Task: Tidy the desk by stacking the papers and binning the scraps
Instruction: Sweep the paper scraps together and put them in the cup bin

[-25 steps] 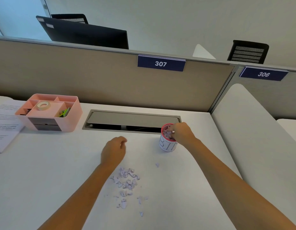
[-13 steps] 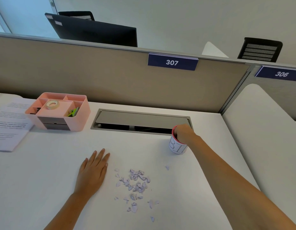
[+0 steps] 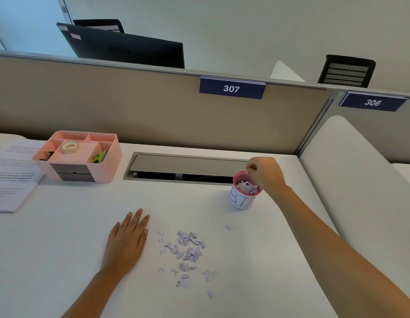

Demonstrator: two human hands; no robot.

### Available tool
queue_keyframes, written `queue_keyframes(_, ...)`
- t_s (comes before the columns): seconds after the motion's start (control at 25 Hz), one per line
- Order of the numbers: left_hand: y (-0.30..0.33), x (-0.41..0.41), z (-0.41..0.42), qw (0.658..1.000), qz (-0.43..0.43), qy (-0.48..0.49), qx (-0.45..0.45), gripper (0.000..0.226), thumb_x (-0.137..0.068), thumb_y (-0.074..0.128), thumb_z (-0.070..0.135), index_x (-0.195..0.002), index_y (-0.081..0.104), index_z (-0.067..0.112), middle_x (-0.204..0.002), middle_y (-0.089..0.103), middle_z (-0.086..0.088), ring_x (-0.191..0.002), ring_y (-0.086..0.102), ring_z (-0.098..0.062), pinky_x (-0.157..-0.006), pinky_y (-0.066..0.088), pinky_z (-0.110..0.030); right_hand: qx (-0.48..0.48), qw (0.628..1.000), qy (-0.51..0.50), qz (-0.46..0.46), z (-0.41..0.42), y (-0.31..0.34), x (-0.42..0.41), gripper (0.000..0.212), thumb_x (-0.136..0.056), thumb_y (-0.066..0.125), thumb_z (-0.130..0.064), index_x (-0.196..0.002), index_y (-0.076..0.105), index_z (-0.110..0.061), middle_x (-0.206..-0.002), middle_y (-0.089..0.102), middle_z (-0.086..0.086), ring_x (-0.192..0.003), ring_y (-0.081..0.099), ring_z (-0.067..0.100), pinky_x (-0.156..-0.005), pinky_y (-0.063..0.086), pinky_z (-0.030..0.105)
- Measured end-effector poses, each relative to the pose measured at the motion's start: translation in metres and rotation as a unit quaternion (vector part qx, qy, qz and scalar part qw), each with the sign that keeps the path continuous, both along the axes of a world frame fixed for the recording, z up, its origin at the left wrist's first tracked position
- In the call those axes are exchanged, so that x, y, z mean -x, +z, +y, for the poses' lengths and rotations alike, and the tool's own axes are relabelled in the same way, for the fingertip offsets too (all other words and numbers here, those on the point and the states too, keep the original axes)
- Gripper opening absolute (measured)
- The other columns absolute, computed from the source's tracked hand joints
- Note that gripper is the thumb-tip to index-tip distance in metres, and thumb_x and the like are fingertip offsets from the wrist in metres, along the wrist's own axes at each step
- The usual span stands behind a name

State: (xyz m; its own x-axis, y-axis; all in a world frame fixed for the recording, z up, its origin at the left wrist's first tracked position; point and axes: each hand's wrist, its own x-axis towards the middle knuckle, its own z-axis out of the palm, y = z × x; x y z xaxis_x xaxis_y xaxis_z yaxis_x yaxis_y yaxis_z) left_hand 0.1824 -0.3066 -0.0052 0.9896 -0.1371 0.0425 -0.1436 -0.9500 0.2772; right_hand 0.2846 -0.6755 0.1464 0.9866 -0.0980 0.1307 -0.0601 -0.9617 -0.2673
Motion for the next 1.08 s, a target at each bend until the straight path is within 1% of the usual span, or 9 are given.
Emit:
queue_keyframes(0.12, -0.001, 0.014, 0.003, 1.0, 0.006, -0.001, -0.008, 0.089, -0.085, -0.019, 0.061, -0.148, 0.029, 0.021, -0.158, 0.021, 0.002, -0.147, 0.017, -0.022, -0.117, 0.018, -0.042, -0.079, 0.974, 0.018, -0.212, 0.009, -0.014, 0.037, 0.008, -0.086, 0.061, -0.007, -0.086, 0.069, -0.007, -0.083, 0.072, 0.007, -0.072, 0.062, 0.026, -0.063, 0.045, 0.027)
queue_keyframes(0.2, -0.001, 0.023, 0.003, 1.0, 0.009, 0.004, -0.008, 0.089, -0.085, -0.02, 0.061, -0.149, 0.028, 0.022, -0.158, 0.02, 0.002, -0.147, 0.016, -0.021, -0.117, 0.016, -0.042, -0.094, 0.966, 0.047, -0.234, 0.024, -0.038, 0.067, 0.004, -0.085, 0.065, -0.008, -0.084, 0.068, -0.009, -0.077, 0.07, 0.005, -0.065, 0.061, 0.027, -0.059, 0.044, 0.026)
queue_keyframes(0.28, -0.001, 0.032, 0.002, 1.0, 0.012, 0.009, -0.01, 0.09, -0.083, -0.022, 0.061, -0.149, 0.026, 0.023, -0.159, 0.017, 0.003, -0.147, 0.014, -0.021, -0.117, 0.015, -0.042, -0.105, 0.975, 0.073, -0.182, 0.037, -0.071, 0.094, 0.006, -0.088, 0.064, -0.012, -0.089, 0.07, -0.011, -0.082, 0.071, 0.005, -0.072, 0.065, 0.029, -0.062, 0.047, 0.029)
queue_keyframes(0.36, -0.001, 0.04, 0.0, 1.0, 0.014, 0.012, -0.01, 0.091, -0.083, -0.022, 0.062, -0.15, 0.026, 0.024, -0.159, 0.016, 0.003, -0.147, 0.014, -0.021, -0.118, 0.015, -0.042, -0.124, 0.989, 0.071, -0.045, 0.048, -0.103, 0.114, 0.028, -0.096, 0.054, -0.027, -0.115, 0.065, -0.011, -0.116, 0.068, 0.005, -0.107, 0.063, 0.025, -0.087, 0.047, 0.031)
queue_keyframes(0.48, -0.002, 0.048, -0.001, 1.0, 0.014, 0.01, -0.025, 0.09, -0.082, -0.024, 0.061, -0.151, 0.02, 0.026, -0.16, 0.009, 0.004, -0.148, 0.009, -0.02, -0.118, 0.012, -0.042, -0.124, 0.984, 0.052, 0.113, 0.065, -0.137, 0.132, 0.064, -0.099, 0.032, -0.051, -0.15, 0.026, -0.012, -0.158, 0.024, 0.001, -0.146, 0.019, 0.014, -0.119, 0.013, 0.031)
queue_keyframes(0.6, -0.005, 0.048, -0.001, 0.999, 0.013, 0.01, -0.032, 0.087, -0.081, -0.026, 0.059, -0.152, 0.014, 0.028, -0.16, 0.004, 0.005, -0.149, 0.004, -0.019, -0.119, 0.008, -0.041, -0.097, 0.981, 0.107, 0.133, 0.093, -0.147, 0.135, 0.077, -0.095, 0.024, -0.06, -0.153, 0.005, -0.012, -0.161, -0.003, 0.0, -0.148, -0.006, 0.012, -0.118, -0.009, 0.03)
queue_keyframes(0.84, -0.001, 0.051, -0.016, 0.999, 0.022, 0.0, -0.03, 0.082, -0.088, -0.017, 0.057, -0.15, 0.027, 0.025, -0.159, 0.017, 0.0, -0.147, 0.016, -0.024, -0.116, 0.015, -0.044, -0.082, 0.954, 0.225, 0.183, 0.136, -0.137, 0.118, 0.08, -0.093, 0.026, -0.065, -0.153, -0.001, -0.02, -0.161, -0.009, -0.005, -0.148, -0.01, 0.012, -0.117, -0.011, 0.036)
queue_keyframes(0.96, 0.005, 0.054, -0.02, 0.999, 0.033, -0.005, -0.03, 0.079, -0.092, -0.01, 0.055, -0.146, 0.037, 0.021, -0.155, 0.029, -0.003, -0.144, 0.027, -0.027, -0.113, 0.023, -0.046, -0.03, 0.932, 0.312, 0.18, 0.151, -0.132, 0.119, 0.072, -0.095, 0.024, -0.062, -0.153, 0.005, -0.023, -0.161, -0.002, -0.007, -0.148, -0.005, 0.013, -0.12, -0.006, 0.041)
queue_keyframes(1.08, 0.004, 0.057, -0.012, 0.999, 0.037, 0.009, -0.034, 0.076, -0.095, -0.006, 0.052, -0.143, 0.042, 0.02, -0.153, 0.035, -0.005, -0.141, 0.033, -0.029, -0.11, 0.029, -0.047, -0.012, 0.905, 0.395, 0.158, 0.164, -0.134, 0.13, 0.061, -0.099, 0.027, -0.052, -0.15, 0.025, -0.019, -0.159, 0.017, -0.005, -0.148, 0.006, 0.012, -0.12, -0.001, 0.036)
